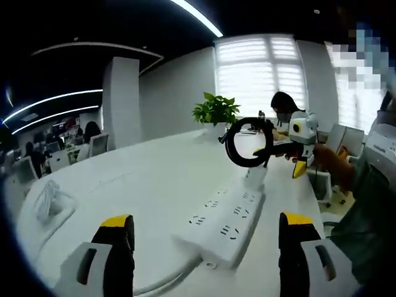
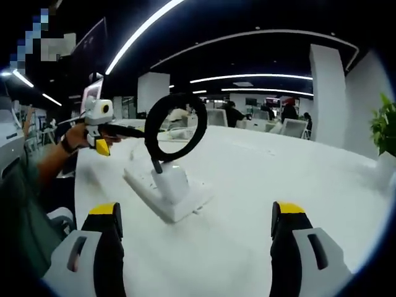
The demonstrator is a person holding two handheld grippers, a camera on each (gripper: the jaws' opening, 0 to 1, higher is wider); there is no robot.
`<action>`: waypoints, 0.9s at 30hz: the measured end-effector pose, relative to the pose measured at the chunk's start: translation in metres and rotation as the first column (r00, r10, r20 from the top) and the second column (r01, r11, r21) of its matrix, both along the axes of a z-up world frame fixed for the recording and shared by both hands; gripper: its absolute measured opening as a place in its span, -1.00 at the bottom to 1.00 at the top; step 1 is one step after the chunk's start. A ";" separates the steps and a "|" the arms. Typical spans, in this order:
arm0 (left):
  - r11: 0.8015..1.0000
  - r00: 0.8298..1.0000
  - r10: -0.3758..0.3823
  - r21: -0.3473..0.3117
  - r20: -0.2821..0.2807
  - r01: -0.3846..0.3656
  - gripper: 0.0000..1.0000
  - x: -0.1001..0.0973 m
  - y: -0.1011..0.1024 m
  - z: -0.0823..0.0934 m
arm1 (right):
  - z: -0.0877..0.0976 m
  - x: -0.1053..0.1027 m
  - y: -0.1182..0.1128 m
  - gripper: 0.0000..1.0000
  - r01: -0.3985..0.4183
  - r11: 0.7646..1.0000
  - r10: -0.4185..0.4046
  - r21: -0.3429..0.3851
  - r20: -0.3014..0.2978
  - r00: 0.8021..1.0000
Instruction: Straighten the power strip on the desk, plug the charger into it
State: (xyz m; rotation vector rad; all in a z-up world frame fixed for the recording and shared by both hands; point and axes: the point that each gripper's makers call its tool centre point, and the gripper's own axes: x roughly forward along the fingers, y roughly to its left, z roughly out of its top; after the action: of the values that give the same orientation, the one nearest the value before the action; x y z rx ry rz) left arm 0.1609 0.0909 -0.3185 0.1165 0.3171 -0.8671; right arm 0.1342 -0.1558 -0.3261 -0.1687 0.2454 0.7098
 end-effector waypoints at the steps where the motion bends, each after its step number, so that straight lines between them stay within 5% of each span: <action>1: 1.000 1.000 0.022 -0.008 -0.001 -0.022 0.98 -0.001 0.004 0.000 | 0.001 -0.002 0.000 0.99 0.009 1.000 -0.008 -0.020 0.012 1.000; 10: 0.964 0.967 0.256 -0.083 0.010 -0.255 0.98 -0.026 0.048 -0.010 | 0.004 -0.013 0.001 0.95 0.054 0.998 -0.054 -0.007 0.050 0.997; 17: 0.932 0.943 0.334 -0.148 -0.004 -0.331 0.96 -0.041 0.060 -0.021 | 0.001 -0.019 -0.007 0.94 0.107 0.994 -0.108 0.028 0.028 0.994; 22: 0.932 0.936 0.353 -0.098 0.018 -0.349 0.98 -0.040 0.061 -0.033 | 0.005 -0.018 -0.023 0.99 0.230 0.969 -0.224 -0.091 0.079 0.971; 24: 0.922 0.927 0.372 -0.097 -0.035 -0.374 0.98 -0.040 0.064 -0.041 | 0.012 -0.014 -0.026 0.99 0.288 0.957 -0.283 -0.044 0.097 0.954; 27: 0.921 0.927 0.375 -0.121 0.009 -0.371 0.98 -0.040 0.063 -0.028 | 0.013 -0.016 -0.014 0.99 0.265 0.964 -0.265 0.009 0.090 0.960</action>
State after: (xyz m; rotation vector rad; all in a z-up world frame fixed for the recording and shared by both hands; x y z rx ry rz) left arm 0.1204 0.1539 -0.3467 -0.0395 0.2468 -0.5020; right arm 0.1180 -0.1695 -0.3131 -0.1665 0.1778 0.4338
